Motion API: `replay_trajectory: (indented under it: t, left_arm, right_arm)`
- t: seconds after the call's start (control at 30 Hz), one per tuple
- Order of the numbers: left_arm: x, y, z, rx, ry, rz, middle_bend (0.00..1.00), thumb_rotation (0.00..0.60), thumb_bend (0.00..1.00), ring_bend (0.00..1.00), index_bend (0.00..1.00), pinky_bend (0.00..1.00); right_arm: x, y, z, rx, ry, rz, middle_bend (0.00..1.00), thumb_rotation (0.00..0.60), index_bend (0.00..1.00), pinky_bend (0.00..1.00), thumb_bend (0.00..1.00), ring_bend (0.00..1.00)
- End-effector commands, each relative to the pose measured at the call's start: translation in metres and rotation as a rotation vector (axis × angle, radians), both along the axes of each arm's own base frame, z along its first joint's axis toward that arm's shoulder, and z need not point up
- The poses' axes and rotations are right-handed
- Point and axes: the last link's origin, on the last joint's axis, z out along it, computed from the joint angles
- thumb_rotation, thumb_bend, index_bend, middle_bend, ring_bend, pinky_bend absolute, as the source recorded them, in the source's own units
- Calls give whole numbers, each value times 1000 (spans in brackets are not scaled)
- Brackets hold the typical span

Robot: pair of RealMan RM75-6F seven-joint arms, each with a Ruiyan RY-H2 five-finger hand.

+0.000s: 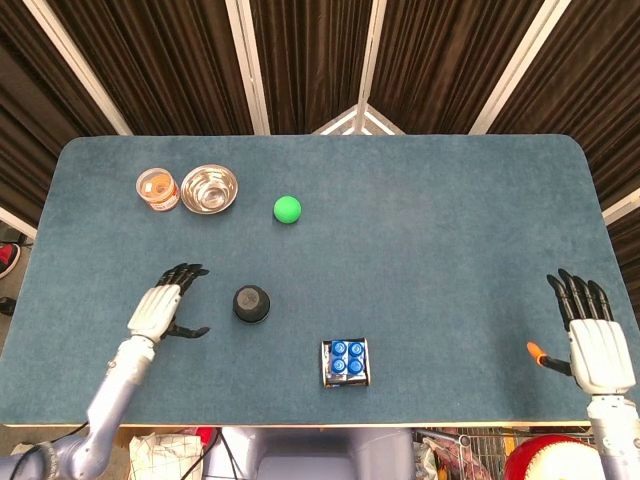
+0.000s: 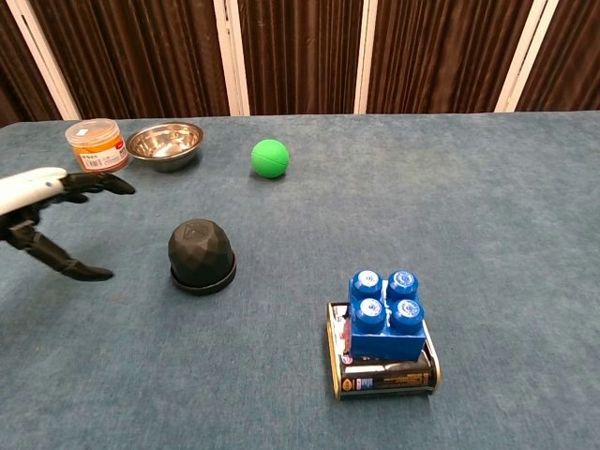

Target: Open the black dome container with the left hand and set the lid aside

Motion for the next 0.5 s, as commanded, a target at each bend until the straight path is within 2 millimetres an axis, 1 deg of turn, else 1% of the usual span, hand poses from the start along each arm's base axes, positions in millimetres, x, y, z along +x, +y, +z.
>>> replay_trajectory:
  t: [0.03, 0.3, 0.37, 0.5]
  left_arm:
    - [7, 5, -12, -16, -27, -10, 88, 600, 96, 0, 165, 0]
    - [20, 9, -40, -60, -13, -22, 115, 600, 91, 0, 165, 0]
    - [23, 9, -45, -63, -8, -24, 132, 600, 91, 0, 165, 0]
    - [26, 10, -50, -58, 0, -28, 160, 600, 91, 0, 165, 0]
  right_arm:
    - [0, -2, 0, 0, 0, -1, 0, 600, 31, 0, 185, 0]
    - [-3, -9, 2, -5, -6, -4, 0, 600, 31, 0, 184, 0]
    - [-4, 7, 5, -6, -10, -4, 0, 600, 32, 0, 185, 0]
    - [-1, 6, 3, -1, -14, 6, 0, 600, 31, 0, 185, 0]
